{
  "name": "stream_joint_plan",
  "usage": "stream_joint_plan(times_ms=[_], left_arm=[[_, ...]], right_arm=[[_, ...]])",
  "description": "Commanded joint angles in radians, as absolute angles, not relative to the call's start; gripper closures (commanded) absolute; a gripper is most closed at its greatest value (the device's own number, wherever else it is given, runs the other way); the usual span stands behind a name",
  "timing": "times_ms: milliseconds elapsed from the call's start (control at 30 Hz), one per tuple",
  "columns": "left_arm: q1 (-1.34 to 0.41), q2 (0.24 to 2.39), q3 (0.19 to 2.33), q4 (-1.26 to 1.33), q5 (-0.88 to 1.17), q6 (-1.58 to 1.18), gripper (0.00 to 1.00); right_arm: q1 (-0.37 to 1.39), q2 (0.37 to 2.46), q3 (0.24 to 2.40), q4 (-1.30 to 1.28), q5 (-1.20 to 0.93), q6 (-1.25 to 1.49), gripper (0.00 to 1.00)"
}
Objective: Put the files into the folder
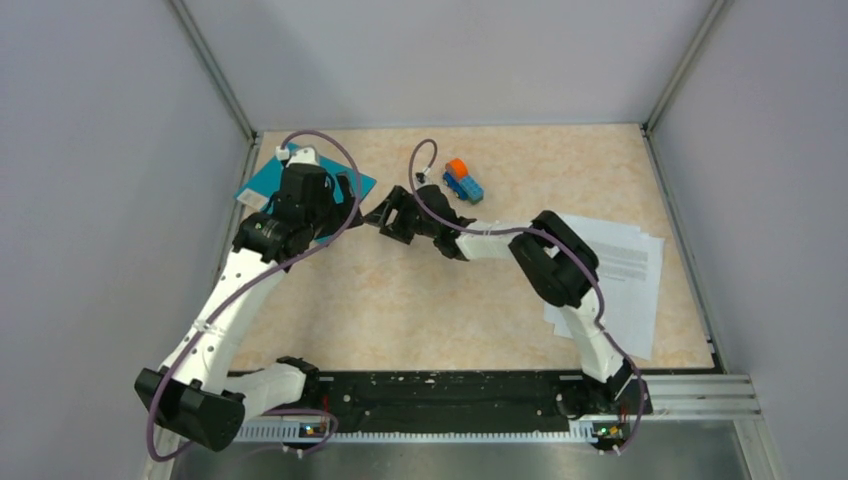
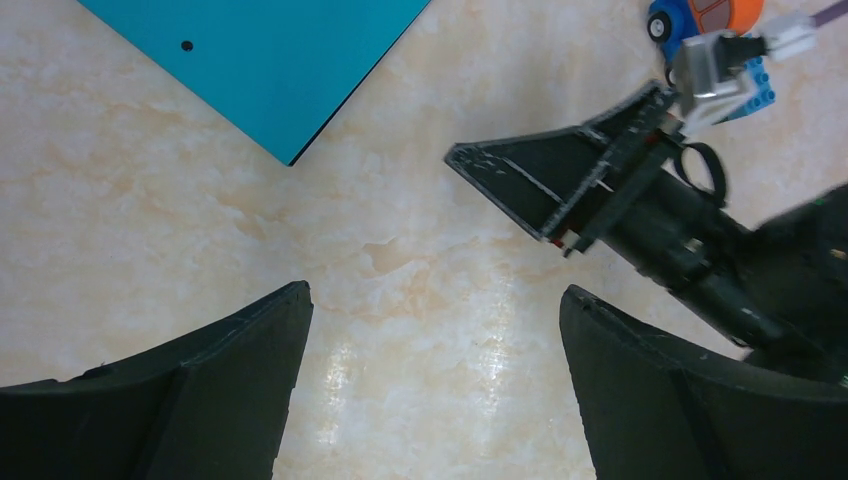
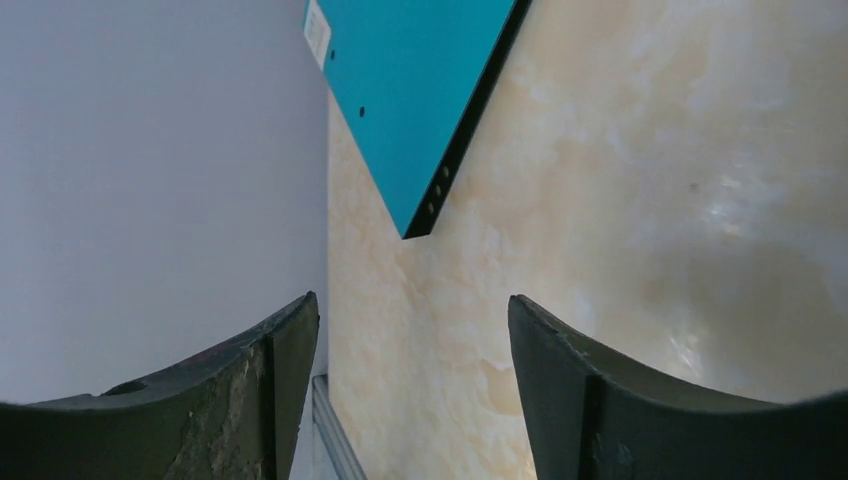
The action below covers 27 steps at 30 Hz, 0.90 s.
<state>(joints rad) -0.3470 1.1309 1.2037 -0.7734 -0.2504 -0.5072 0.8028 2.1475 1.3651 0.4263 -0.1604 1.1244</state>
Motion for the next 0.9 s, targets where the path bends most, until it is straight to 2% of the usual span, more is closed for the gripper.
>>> stream_joint_plan(times_ms=[0,333,867], left_arm=[[-0.339,1.081,1.289,-0.814,-0.237,-0.5,0.02],[-0.337,1.04,1.336,-0.86,-0.219,-0.503,0.02],[-0.337,1.021,1.341,-0.857,-0.202,-0.506,0.02]], right_arm=[[0.832,2.274,1.535,0.569,-0.215,1.245,0.33],[0.867,2.559,1.876,0.504,-0.22,1.365,0.45],[0.88,2.721,2.044,0.477,-0.208,1.46,0.48]])
